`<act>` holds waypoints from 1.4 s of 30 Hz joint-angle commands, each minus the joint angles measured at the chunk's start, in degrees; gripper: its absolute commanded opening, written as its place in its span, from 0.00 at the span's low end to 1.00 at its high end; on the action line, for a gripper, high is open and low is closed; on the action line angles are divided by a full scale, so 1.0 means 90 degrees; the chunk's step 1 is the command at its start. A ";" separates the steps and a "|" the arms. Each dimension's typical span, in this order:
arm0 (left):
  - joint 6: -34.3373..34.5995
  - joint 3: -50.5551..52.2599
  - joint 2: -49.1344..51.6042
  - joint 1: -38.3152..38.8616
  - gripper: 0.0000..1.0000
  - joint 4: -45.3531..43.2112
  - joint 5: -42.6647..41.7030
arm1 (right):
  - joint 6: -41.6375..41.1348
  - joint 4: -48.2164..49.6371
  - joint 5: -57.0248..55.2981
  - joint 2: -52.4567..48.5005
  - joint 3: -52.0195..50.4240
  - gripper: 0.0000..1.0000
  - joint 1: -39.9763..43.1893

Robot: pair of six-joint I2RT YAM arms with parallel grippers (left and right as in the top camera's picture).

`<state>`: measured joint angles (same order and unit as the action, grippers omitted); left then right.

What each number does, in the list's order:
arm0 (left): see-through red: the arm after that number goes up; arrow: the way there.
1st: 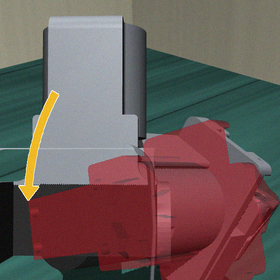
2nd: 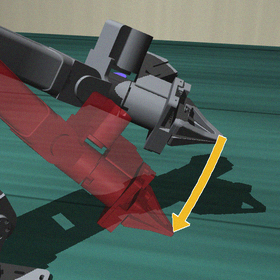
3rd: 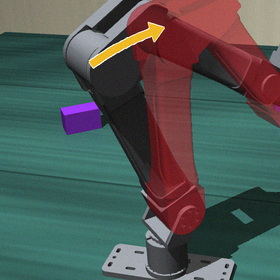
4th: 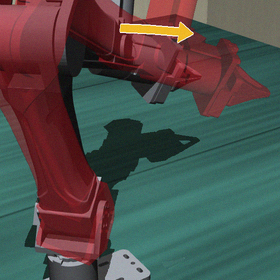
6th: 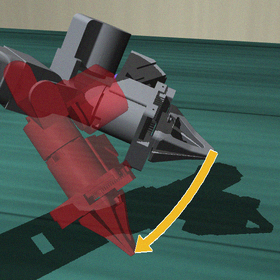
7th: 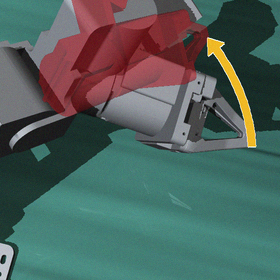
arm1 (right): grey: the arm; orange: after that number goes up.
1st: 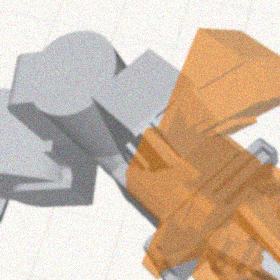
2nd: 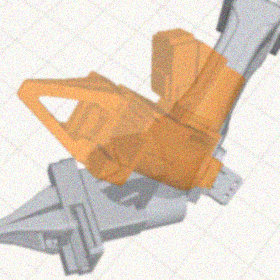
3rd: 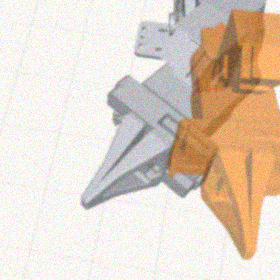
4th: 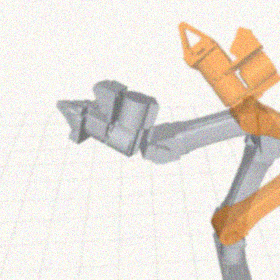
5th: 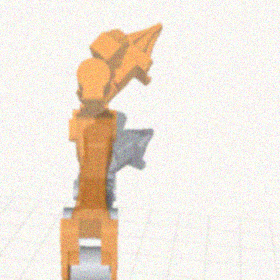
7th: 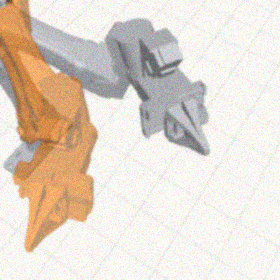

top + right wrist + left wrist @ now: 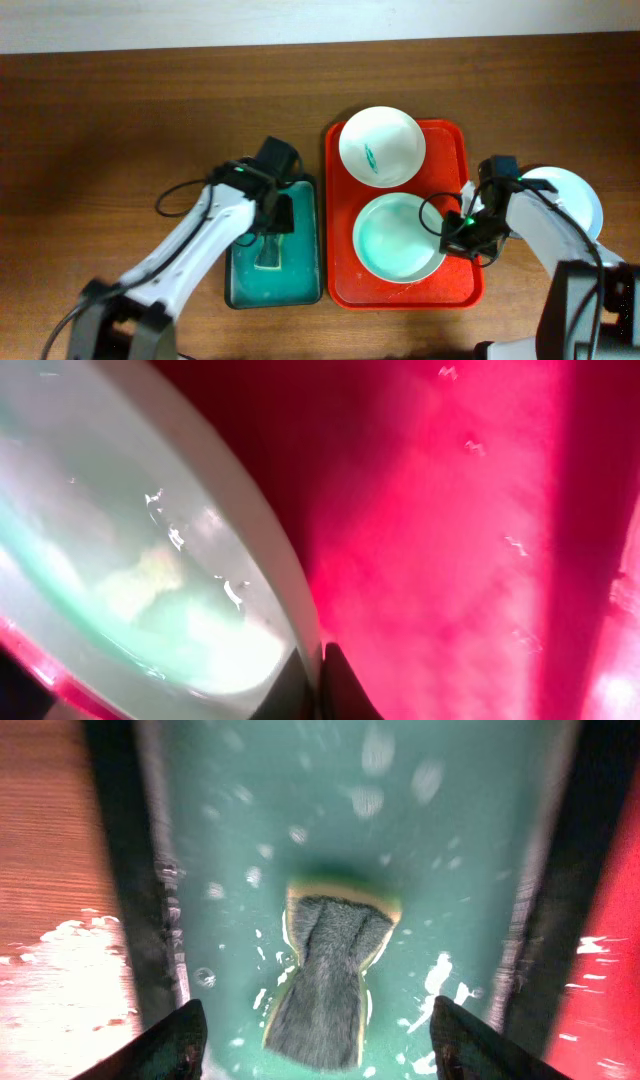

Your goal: Clean dirty plates on tray and stack at the side

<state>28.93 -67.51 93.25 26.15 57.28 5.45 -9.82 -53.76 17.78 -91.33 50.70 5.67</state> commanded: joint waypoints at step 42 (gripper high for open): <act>-0.0032 -0.0391 -0.3388 -0.1149 0.99 0.0488 0.0017 | -0.0891 0.0544 -0.9381 0.0534 0.2946 0.04 -0.8128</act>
<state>28.60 -70.39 62.63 16.03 61.56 5.19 -17.58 -48.88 -64.55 -86.74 75.77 -67.18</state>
